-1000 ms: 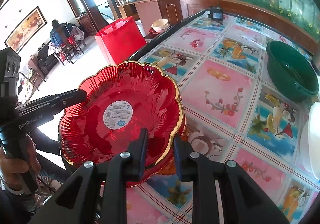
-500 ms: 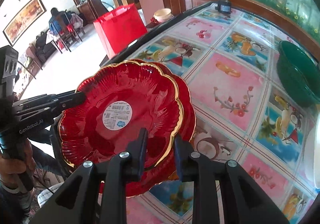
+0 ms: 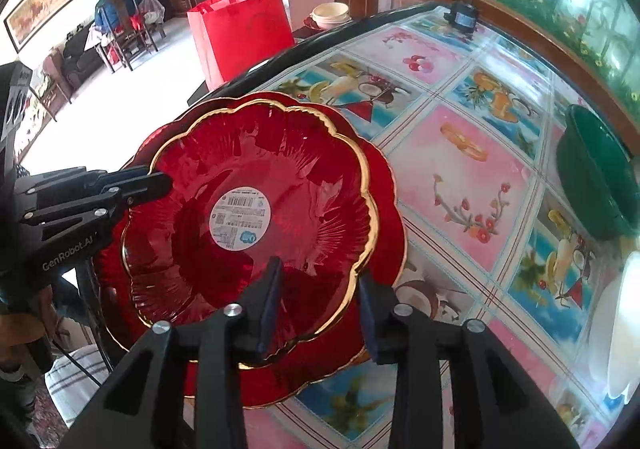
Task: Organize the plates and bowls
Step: 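Lift the small red plate with the right tool onto the Wedding plate while the left tool holds it, then open the right tool and withdraw it from the stacked red plates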
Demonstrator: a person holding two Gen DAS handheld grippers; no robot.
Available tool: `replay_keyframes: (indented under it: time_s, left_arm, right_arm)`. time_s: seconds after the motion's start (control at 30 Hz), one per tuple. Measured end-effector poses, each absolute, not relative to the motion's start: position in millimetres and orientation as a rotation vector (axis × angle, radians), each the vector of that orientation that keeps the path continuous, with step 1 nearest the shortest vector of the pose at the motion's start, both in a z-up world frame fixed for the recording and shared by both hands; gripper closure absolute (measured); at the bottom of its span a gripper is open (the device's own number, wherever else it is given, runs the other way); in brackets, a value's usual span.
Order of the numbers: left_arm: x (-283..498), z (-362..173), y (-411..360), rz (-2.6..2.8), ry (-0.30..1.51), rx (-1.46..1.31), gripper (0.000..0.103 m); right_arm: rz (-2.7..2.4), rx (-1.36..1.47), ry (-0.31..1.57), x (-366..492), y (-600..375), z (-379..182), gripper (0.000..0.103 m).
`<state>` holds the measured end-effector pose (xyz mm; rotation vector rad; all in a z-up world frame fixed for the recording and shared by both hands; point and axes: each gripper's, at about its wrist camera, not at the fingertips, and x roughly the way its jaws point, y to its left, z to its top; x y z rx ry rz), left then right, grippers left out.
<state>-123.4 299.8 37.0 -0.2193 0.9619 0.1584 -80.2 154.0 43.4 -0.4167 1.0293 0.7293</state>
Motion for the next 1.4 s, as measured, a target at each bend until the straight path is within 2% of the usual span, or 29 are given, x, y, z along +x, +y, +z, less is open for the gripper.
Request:
replay_keyframes:
  time_s: [0.2,0.63,0.7,0.77,0.8,0.97,1.07,1.4]
  left_arm:
    - [-123.1,35.5,295.6,0.184,0.971,-0.168,0.090]
    - [-127.9,50.9,292.5,0.258,0.858,-0.118,0.090]
    - [-131.0,58.2,286.7,0.269,0.808,-0.116,0.081]
    - [-133.6,64.8,280.6,0.259,0.762,-0.138,0.045]
    - [-134.7,68.4,277.1,0.251,0.737,-0.147,0.039]
    - [-131.7,87.4,247.2,0.201,0.658,-0.160,0.038]
    - [-122.8,93.2,229.7,0.162,0.658,-0.164,0.038]
    - [-90.3,107.6,158.3,0.063,0.652,-0.104,0.038]
  right_arm:
    - [0.735,-0.513,1.036,-86.8,165.4,41.6,0.050]
    - [0.723,-0.433,0.990,-85.3,149.1,63.8,0.046]
    - [0.728,-0.367,0.966,-86.8,139.1,72.9,0.039]
    - [0.748,-0.258,0.934,-87.9,123.1,83.0,0.032]
    - [0.751,-0.225,0.927,-88.4,116.7,85.7,0.029]
    - [0.715,-0.145,0.913,-88.2,81.2,96.4,0.028]
    - [0.674,-0.092,0.900,-84.8,53.0,102.5,0.025]
    - [0.534,0.009,0.873,-77.5,-30.7,107.9,0.024]
